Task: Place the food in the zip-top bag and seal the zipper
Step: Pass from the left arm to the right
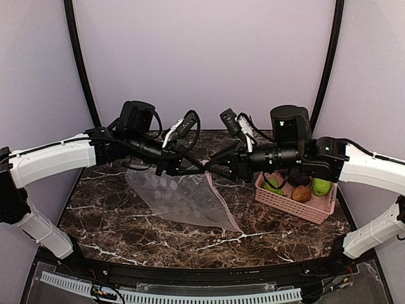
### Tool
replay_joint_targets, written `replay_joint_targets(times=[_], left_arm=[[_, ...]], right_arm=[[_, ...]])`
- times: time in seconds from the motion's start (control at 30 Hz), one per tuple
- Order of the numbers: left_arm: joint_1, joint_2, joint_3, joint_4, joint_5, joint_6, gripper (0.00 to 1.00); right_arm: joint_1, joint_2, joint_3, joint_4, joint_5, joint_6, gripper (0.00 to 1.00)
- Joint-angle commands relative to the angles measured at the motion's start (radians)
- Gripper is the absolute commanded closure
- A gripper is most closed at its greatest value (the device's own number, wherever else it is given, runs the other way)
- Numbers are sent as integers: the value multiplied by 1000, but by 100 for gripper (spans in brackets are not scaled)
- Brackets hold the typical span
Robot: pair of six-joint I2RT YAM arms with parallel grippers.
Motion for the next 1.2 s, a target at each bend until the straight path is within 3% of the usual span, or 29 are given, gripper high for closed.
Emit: replay_joint_targets(times=[0.0,0.27,0.73,1.17], left_arm=[[-2,-6,8,-17,0,1,99],[-2,-5,9,-21,-2,2,99],[-3,-13,-2,-8,-24,-1,99],[-2,-6,-1,-16,-9,8,99]], right_arm=[[9,21,11,35,69,11,59],[9,15,-13,63,49,28,75],[9,18,-37,47,51,43,69],[8,6,-46,65,53,41,82]])
